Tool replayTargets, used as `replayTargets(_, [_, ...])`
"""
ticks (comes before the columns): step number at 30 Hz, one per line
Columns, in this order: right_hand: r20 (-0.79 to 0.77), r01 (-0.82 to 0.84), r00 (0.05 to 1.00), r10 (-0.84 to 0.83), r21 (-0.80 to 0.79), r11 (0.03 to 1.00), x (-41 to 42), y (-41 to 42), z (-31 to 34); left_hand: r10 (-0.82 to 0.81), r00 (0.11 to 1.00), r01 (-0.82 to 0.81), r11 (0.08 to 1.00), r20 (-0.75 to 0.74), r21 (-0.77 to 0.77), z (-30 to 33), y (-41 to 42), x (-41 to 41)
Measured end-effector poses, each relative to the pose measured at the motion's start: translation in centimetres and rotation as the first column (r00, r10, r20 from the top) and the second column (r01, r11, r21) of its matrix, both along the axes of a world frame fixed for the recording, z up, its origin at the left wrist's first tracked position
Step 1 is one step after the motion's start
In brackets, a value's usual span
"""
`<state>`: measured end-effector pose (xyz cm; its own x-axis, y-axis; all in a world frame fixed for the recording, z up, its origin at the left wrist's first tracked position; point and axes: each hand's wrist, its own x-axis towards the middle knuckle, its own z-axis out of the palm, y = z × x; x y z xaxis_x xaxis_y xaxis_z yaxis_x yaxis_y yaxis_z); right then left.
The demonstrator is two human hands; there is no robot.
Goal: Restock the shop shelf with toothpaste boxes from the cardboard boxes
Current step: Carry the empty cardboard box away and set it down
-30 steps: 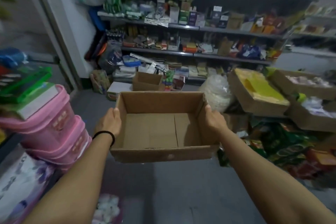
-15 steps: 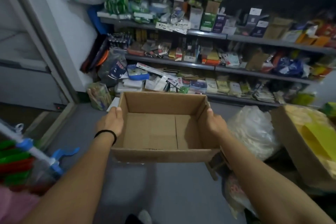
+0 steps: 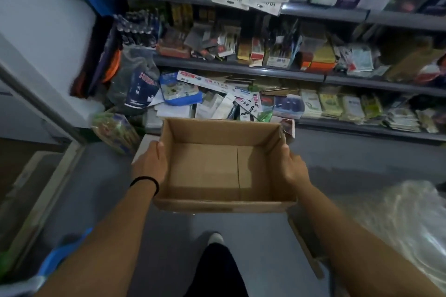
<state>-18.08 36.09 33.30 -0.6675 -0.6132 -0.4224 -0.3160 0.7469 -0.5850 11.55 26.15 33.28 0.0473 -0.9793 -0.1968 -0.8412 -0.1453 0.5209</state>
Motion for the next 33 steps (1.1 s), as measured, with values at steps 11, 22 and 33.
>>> replayTargets(11, [-0.027,0.028,0.999,-0.027,0.035,0.999,-5.3,-18.2,-16.9,-0.006,1.0,0.005,0.999,0.017,0.054,-19.0,-18.4,-5.2])
replayTargets(22, [-0.019,0.066,0.998,-0.064,0.081,0.995,-5.7,-20.9,-27.7,-0.064,0.996,0.058,0.994,0.062,0.096,-28.9,-22.5,-5.8])
replayTargets(33, [-0.025,0.043,0.999,-0.042,0.057,0.997,-5.9,-21.5,-29.2,-0.071,0.994,0.062,0.993,0.083,0.103,-30.2,-23.4,-6.1])
